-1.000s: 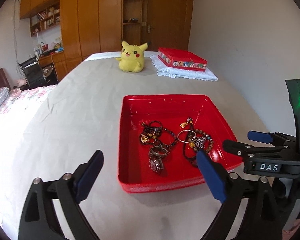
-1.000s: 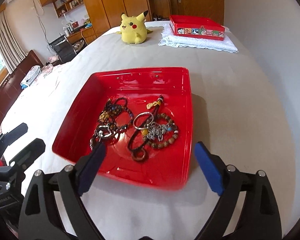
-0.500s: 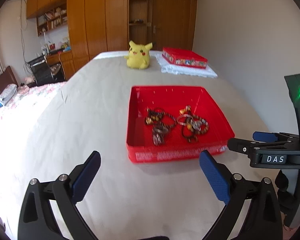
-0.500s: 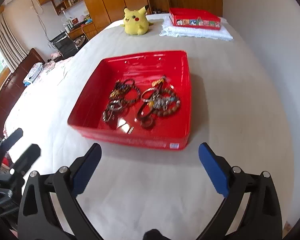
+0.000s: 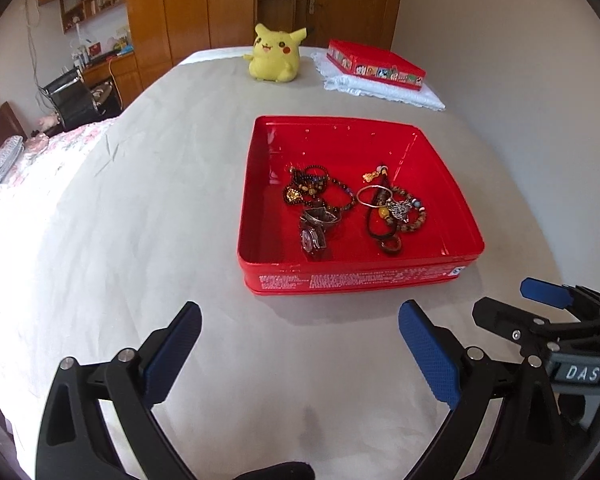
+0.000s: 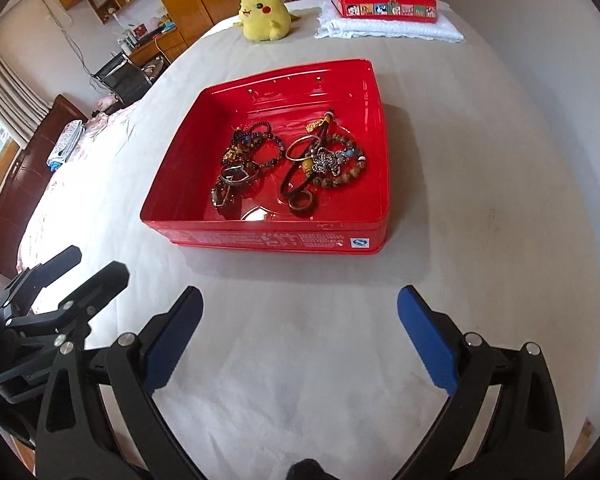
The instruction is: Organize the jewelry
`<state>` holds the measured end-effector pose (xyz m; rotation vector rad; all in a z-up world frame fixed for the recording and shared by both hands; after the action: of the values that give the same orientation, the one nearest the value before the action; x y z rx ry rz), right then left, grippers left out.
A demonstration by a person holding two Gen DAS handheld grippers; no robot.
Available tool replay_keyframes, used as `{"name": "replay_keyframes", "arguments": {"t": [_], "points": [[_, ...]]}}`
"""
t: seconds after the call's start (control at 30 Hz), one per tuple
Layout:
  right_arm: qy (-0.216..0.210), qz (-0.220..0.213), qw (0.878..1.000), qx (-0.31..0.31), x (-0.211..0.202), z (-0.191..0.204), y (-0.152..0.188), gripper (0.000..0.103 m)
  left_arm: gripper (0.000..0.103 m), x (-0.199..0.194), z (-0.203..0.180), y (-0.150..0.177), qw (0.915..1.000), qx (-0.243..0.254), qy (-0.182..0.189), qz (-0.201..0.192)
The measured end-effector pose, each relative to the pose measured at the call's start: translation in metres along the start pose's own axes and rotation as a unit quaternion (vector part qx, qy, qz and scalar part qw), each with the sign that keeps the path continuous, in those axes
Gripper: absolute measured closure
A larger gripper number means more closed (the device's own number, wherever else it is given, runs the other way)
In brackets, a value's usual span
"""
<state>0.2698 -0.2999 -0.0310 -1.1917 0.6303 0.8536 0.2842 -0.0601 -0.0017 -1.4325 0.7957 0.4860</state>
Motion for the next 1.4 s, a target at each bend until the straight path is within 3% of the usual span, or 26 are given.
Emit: {"name": "replay_keyframes", "arguments": {"t": [0.23,0.57,1.4], "points": [[0.013,0.033,0.999,0.003,0.031,-0.003,-0.002,0.006,0.004,0.033,0.013,0.006,0.999,-0.023,0.007,0.036],[0.011,0.031,0.999,0.003,0.036,0.003,-0.013,0.006,0.004,0.033,0.015,-0.007,0.9997,-0.024,0.0,0.011],[0.023,0.014,1.0,-0.013,0.039,0.0,-0.023,0.006,0.004,0.041,0.02,-0.009,0.9997,-0.019,-0.009,0.014]]}}
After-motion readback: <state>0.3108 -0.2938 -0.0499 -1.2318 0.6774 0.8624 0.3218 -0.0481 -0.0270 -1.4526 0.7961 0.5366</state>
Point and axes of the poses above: each gripper's, at about its wrist camera, not at the fingertips, and x roughly the way its jaws point, z to its left, y to its underside, the point moved 4 cm from there along x, roughly the way its jaws point, and after that the axes turned 10 degrees about -z, right-handed, at the moved point
